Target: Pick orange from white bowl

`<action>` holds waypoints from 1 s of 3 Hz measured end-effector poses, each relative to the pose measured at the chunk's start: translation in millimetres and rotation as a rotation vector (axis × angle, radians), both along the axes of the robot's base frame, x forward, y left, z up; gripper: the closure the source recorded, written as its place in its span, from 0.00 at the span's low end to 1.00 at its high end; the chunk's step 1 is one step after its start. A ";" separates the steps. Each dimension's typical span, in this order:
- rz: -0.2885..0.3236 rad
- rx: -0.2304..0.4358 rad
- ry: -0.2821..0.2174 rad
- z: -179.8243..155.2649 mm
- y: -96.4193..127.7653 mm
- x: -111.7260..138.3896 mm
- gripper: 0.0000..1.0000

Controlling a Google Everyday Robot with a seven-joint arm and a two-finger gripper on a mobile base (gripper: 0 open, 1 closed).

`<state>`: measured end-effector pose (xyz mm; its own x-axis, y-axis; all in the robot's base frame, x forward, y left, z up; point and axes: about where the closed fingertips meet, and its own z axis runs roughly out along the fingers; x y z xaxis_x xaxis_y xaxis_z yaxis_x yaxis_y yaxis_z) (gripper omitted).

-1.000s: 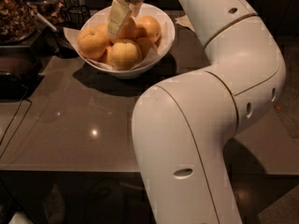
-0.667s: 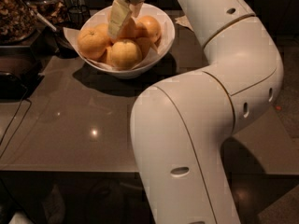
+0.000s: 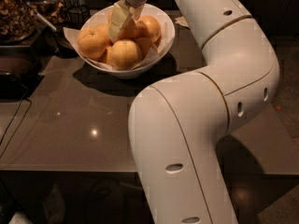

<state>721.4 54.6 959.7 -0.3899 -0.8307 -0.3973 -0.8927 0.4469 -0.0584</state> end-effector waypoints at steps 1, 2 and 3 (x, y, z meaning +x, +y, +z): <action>-0.001 -0.004 0.016 -7.2 1.5 0.8 0.27; -0.002 -0.006 0.026 -12.7 2.5 2.5 0.27; -0.002 -0.007 0.033 -18.0 3.5 4.8 0.29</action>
Offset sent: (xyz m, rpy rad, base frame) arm -0.0100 -0.0127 -0.0113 -0.0530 0.1030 0.0081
